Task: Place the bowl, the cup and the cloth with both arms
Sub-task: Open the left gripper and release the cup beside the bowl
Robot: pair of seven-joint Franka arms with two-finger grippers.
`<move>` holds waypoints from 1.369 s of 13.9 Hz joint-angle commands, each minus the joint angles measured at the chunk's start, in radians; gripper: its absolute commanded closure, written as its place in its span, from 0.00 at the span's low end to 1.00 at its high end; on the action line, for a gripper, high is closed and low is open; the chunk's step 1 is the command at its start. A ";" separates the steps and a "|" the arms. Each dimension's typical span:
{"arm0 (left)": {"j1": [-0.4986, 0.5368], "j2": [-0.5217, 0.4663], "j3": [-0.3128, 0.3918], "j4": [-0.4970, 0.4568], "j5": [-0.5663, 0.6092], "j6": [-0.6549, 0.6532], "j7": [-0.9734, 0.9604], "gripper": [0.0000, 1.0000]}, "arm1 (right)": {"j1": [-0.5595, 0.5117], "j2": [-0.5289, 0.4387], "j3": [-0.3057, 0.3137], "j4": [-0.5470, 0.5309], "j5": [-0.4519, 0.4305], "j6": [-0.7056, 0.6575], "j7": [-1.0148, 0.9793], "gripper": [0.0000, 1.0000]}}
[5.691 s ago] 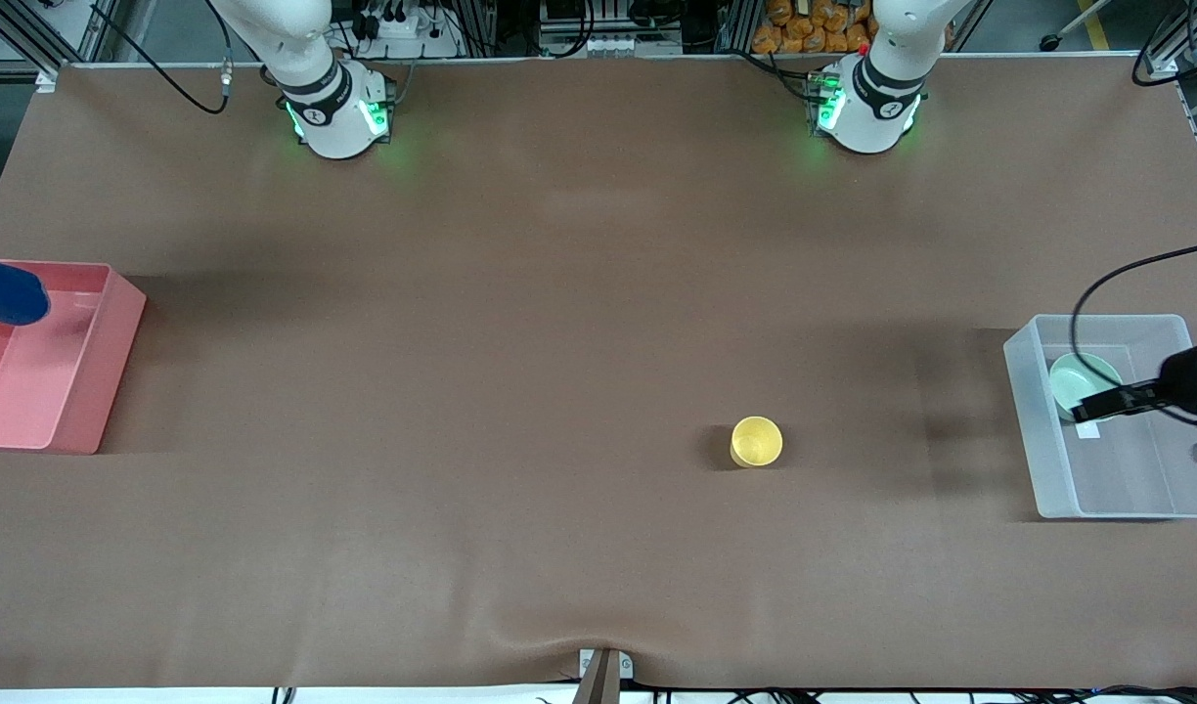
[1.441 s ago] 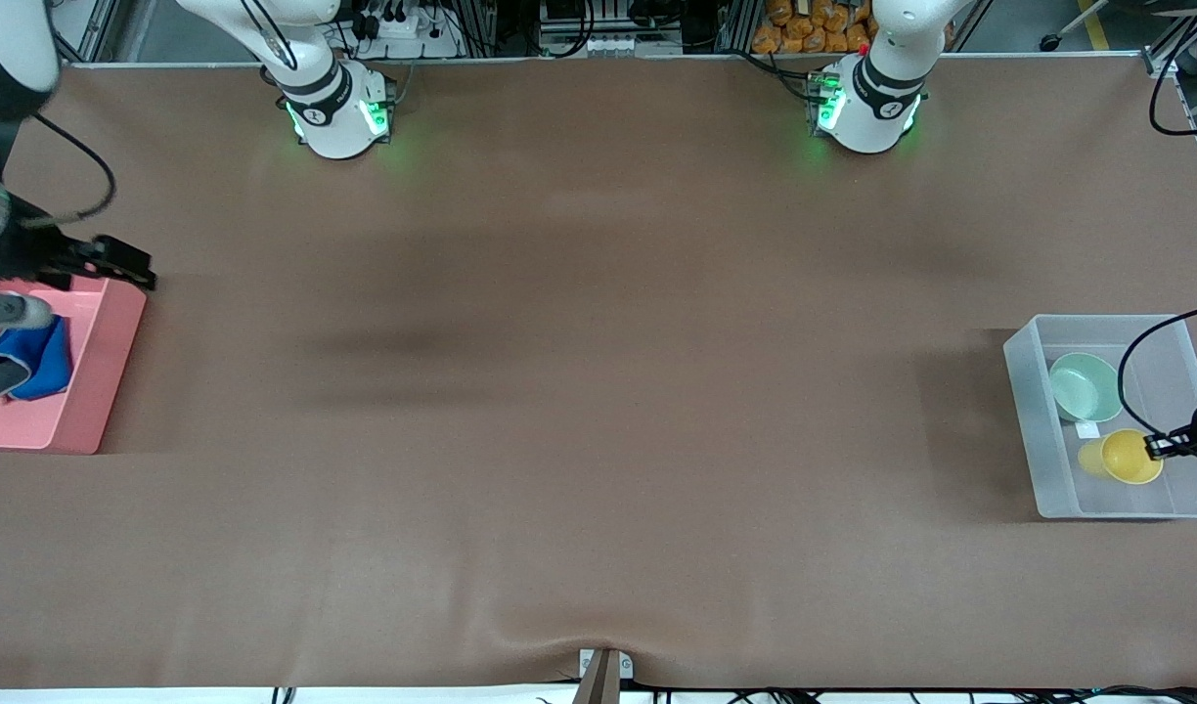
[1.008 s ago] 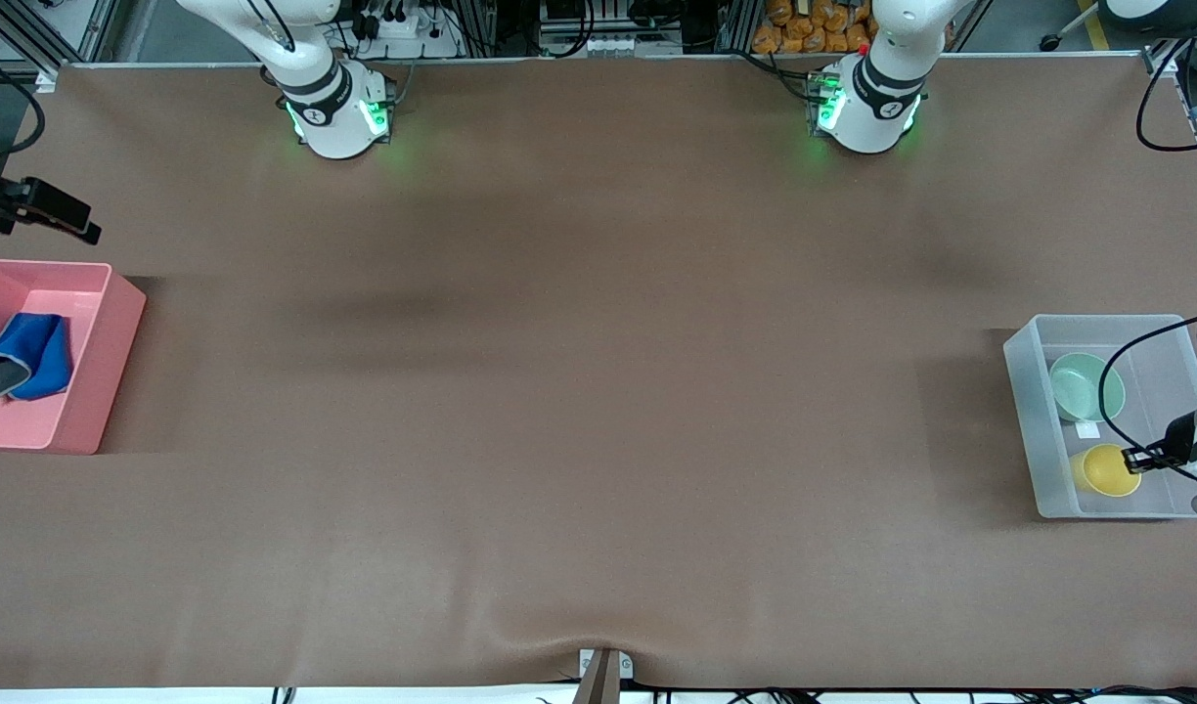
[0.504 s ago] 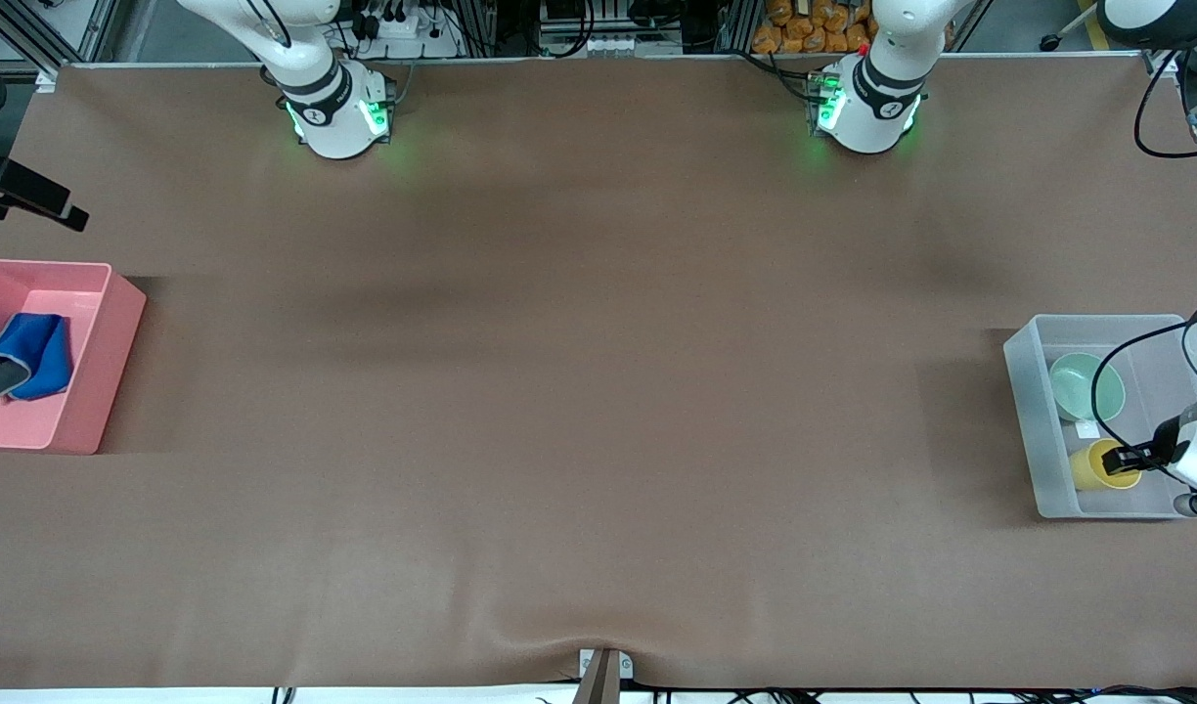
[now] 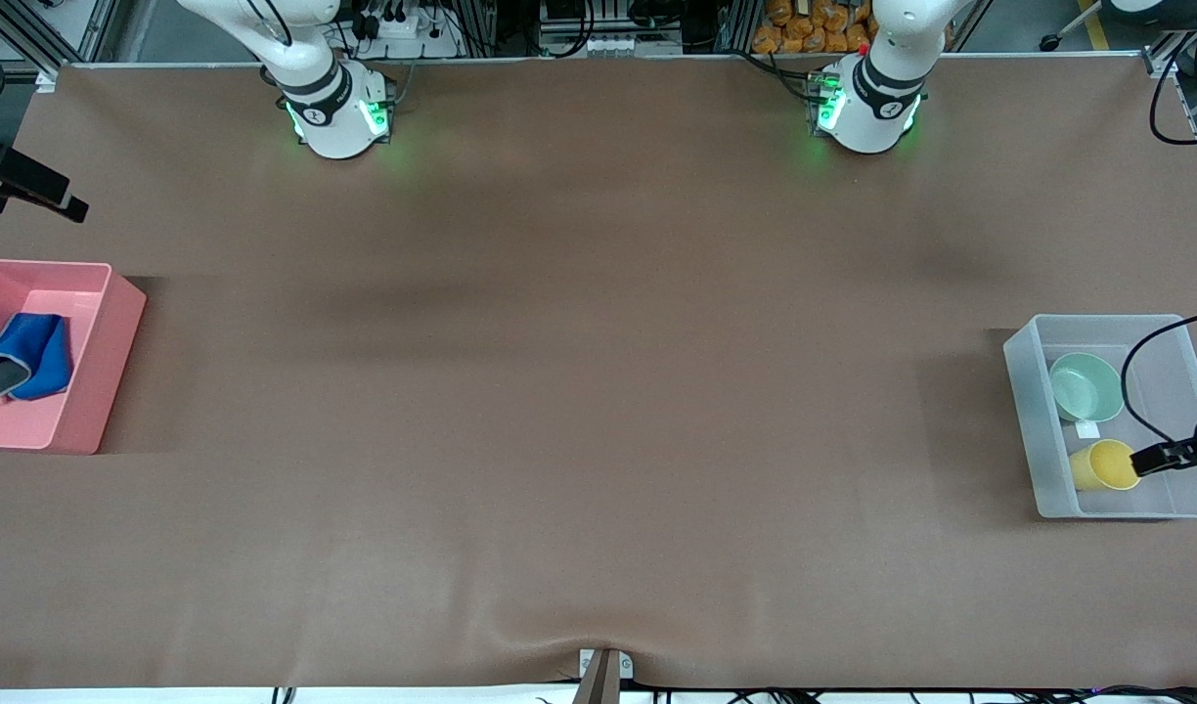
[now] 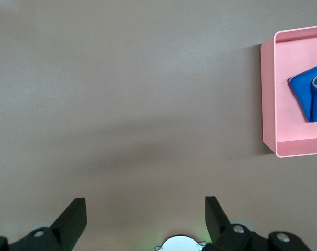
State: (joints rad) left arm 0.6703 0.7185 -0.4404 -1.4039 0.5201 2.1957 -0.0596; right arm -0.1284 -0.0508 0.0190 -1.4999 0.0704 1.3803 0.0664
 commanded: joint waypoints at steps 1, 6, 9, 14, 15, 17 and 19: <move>0.031 -0.054 -0.011 -0.020 -0.006 -0.034 0.011 0.00 | -0.005 -0.003 0.006 0.024 -0.021 -0.030 -0.007 0.00; 0.023 -0.122 -0.040 -0.020 -0.087 -0.134 0.007 0.00 | -0.007 -0.007 0.004 0.027 -0.058 -0.032 0.001 0.00; -0.069 -0.188 -0.012 -0.017 -0.150 -0.266 0.009 0.00 | -0.005 -0.006 0.006 0.029 -0.058 -0.032 -0.005 0.00; -0.430 -0.278 0.308 -0.023 -0.368 -0.340 -0.029 0.00 | -0.002 -0.001 0.006 0.029 -0.053 -0.027 0.001 0.00; -0.486 -0.284 0.340 -0.024 -0.399 -0.341 -0.072 0.00 | -0.001 0.000 0.006 0.029 -0.055 -0.026 0.001 0.00; -0.552 -0.294 0.382 -0.023 -0.399 -0.341 -0.146 0.00 | -0.004 0.002 0.004 0.029 -0.055 -0.024 0.001 0.00; -0.583 -0.319 0.387 -0.023 -0.402 -0.350 -0.155 0.00 | -0.004 0.002 0.004 0.029 -0.057 -0.024 0.001 0.00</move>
State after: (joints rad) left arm 0.1173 0.4487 -0.0793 -1.4025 0.1407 1.8639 -0.2011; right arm -0.1282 -0.0504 0.0191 -1.4820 0.0254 1.3630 0.0666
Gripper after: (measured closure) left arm 0.000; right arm 0.000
